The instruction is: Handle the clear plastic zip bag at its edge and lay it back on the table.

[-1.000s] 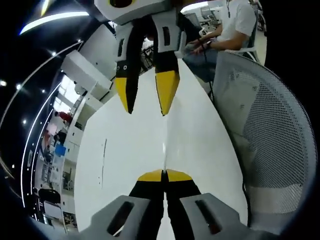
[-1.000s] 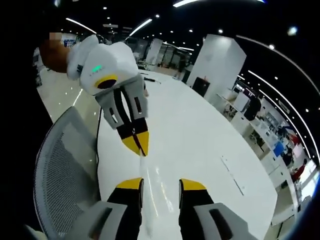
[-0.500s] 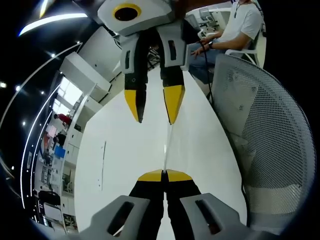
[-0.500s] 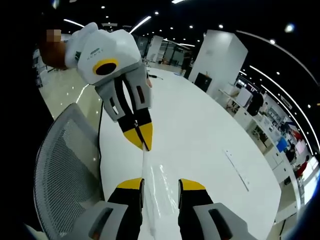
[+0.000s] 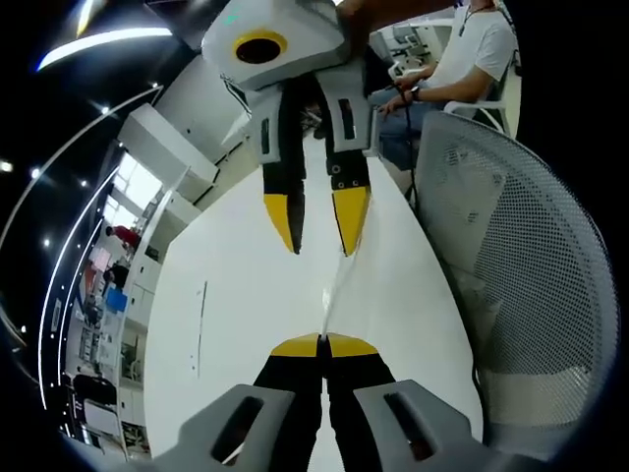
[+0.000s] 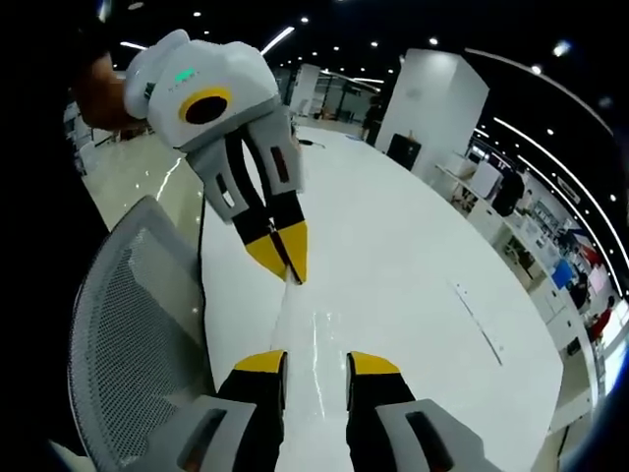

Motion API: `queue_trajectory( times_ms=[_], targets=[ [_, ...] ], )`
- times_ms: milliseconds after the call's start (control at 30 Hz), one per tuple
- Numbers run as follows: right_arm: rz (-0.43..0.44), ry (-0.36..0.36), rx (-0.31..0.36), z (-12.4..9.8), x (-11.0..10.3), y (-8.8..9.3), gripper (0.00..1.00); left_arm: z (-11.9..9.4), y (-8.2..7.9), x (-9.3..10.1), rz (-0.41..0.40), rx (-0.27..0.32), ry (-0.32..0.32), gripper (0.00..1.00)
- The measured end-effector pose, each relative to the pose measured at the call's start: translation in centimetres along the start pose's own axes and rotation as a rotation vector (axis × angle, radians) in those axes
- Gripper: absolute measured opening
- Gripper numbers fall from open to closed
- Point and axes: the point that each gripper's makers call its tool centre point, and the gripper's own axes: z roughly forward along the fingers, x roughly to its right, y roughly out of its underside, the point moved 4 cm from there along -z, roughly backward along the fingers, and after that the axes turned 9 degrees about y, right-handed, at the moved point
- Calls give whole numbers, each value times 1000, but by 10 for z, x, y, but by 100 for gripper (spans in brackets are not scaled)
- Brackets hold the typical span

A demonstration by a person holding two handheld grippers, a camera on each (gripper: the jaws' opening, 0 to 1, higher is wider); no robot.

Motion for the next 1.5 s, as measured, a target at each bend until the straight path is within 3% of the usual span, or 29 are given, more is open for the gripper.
queue_trajectory(
  times_ms=[300, 600, 767, 867, 1000, 1200, 1500],
  targets=[
    [26, -34, 1, 9, -9, 0, 0, -2, -7, -3, -23, 40, -4, 0],
    [9, -37, -14, 15, -11, 1, 0, -6, -4, 0, -10, 58, 18, 1],
    [22, -42, -37, 17, -14, 4, 0, -14, -23, -2, 6, 122, -8, 16],
    [37, -50, -43, 18, -15, 4, 0, -18, -37, -2, 41, 133, -23, 18],
    [75, -62, -50, 19, -14, 1, 0, -12, -48, 7, 81, 126, 6, 16],
    [129, -65, -38, 14, -9, -7, 0, 2, -46, 18, 106, 99, 41, 15],
    [130, -53, -47, 10, -6, -10, 0, 9, -43, 21, 119, 78, 54, 11]
  ],
)
